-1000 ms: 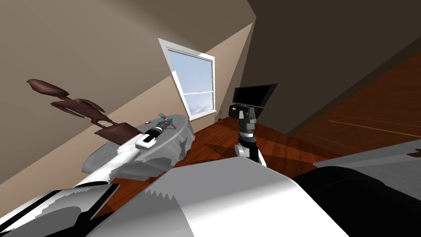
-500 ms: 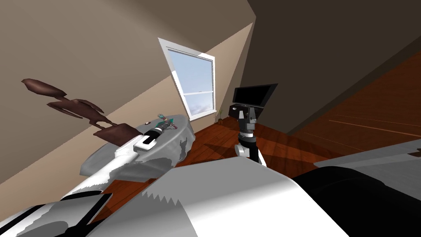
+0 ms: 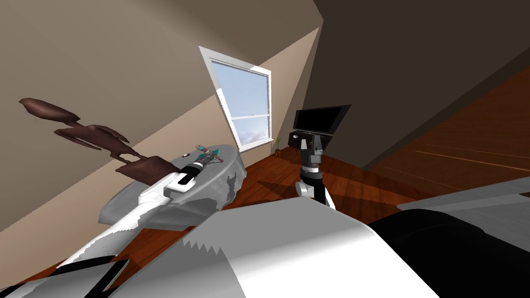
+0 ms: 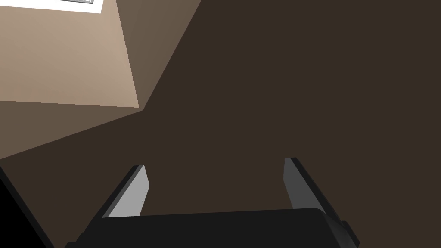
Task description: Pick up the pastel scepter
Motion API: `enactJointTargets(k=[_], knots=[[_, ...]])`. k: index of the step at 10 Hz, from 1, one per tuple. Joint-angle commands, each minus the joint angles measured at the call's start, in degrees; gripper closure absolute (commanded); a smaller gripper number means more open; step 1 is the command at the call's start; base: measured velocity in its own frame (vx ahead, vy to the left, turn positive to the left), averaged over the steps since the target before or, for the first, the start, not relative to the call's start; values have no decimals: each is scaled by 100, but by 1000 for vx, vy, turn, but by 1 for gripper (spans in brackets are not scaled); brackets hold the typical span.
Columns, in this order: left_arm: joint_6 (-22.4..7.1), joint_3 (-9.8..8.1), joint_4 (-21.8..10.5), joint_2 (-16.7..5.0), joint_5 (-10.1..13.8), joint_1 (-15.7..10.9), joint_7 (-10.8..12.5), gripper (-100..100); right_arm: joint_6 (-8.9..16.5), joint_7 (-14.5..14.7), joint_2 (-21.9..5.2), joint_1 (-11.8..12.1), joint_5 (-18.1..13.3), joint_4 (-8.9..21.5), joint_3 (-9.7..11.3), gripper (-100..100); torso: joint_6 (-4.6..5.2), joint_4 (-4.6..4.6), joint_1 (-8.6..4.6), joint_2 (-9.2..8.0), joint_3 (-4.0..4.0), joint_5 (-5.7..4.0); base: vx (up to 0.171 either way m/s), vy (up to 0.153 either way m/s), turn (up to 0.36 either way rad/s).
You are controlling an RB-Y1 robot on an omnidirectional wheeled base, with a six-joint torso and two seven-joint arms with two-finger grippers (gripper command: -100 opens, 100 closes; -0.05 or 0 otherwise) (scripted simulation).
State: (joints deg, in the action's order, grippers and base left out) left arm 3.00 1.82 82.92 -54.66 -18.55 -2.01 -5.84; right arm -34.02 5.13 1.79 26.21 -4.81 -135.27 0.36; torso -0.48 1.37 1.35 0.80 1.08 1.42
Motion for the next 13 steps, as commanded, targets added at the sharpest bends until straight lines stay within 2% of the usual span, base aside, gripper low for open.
enactJointTargets(k=[1, 2, 3, 5, 6, 7, 8, 9, 11, 13], knots=[[-110, -8, 286, 7, -24, 78, 20, 100, 0, 0, 0, 0, 0, 0, 0, 0, 0, 0, 0, 0, 0, 0, 13, 30, 25], [-110, -8, 414, 7, -24, 78, 20, 100, 0, 0, 0, 0, 0, 0, 0, 0, 8, -2, -10, -3, -2, -3, -3, 7, 1], [-409, -232, 579, 30, -184, 338, 123, 100, 0, 0, 0, 0, 0, 0, 0, 0, 14, -5, -23, -6, -5, -7, 26, 35, -35], [-456, -232, 862, 30, -184, 513, 123, 100, 0, 0, 0, 0, 0, 0, 0, 0, -1, -4, -1, -3, -3, -3, 26, 38, 11], [-456, -232, 1047, 30, -184, 513, 123, 100, 0, 0, 0, 0, 0, 0, 0, 0, 5, -4, -11, -7, -5, -4, -2, 6, 7], [-456, -232, 1096, 30, -184, 513, 123, 100, 0, 0, 0, 0, 0, 0, 0, 0, 11, -8, -24, -11, -9, -9, 0, 0, 0], [-696, -456, 1230, 54, -344, 759, 225, 100, 0, 0, 0, -1, 0, 0, 0, 0, 16, -10, -33, -12, -11, -12, 29, 27, -31], [-802, -456, 1438, 54, -344, 925, 225, 100, 0, 0, 0, 0, 0, 0, 0, 0, 6, -10, -21, -9, -10, -12, 36, 47, 0], [-802, -456, 1757, 54, -344, 947, 225, 100, 0, 0, 0, 0, 0, 0, 0, 0, 5, -9, -16, -11, -9, -11, 7, 20, 16], [-807, -449, 1724, 49, -340, 937, 226, 100, 0, 0, 1, -1, 0, 0, 1, 0, 15, -13, -39, -17, -14, -20, -2, -1, -7]])
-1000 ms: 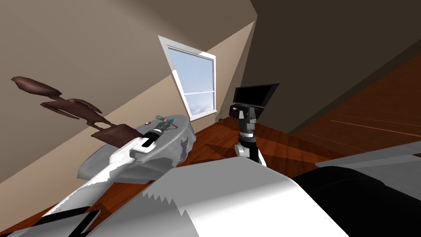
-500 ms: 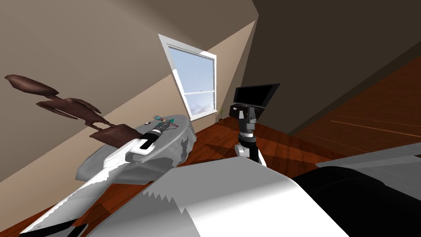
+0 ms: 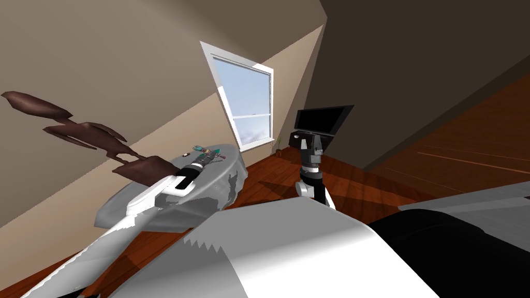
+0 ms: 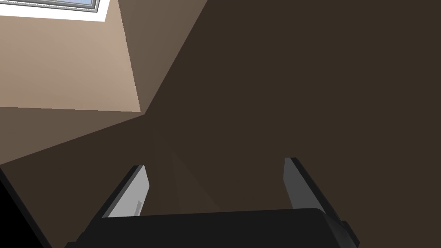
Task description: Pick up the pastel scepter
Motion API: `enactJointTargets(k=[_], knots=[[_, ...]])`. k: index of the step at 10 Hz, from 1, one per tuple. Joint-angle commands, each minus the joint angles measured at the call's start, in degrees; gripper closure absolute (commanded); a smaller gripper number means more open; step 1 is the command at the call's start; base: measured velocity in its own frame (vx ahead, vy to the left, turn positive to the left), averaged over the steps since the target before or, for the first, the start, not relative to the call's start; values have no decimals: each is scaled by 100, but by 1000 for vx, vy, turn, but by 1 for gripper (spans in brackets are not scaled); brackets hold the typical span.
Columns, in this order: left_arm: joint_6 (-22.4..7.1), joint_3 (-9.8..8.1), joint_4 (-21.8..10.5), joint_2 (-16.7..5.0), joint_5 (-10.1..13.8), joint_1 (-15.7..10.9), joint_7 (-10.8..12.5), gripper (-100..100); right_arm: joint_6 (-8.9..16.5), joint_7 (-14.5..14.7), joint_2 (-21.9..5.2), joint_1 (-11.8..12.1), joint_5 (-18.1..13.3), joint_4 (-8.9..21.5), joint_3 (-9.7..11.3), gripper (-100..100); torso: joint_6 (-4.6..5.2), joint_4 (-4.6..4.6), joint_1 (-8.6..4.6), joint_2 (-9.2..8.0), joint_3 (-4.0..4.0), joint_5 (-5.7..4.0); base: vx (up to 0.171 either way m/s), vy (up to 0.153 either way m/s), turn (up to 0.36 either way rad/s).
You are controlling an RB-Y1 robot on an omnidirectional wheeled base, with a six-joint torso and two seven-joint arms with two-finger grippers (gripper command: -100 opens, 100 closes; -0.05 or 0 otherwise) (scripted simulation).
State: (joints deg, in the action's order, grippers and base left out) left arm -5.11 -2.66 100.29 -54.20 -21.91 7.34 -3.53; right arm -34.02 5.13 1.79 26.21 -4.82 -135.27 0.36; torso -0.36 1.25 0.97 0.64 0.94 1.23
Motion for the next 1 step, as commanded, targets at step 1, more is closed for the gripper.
enactJointTargets(k=[1], knots=[[0, 0, 0, 0, 0, 0, 0, 0, 0, 0, 0, 0, 0, 0, 0, 0, 0, 0, 0, 0, 0, 0, 0, 0, 0]])
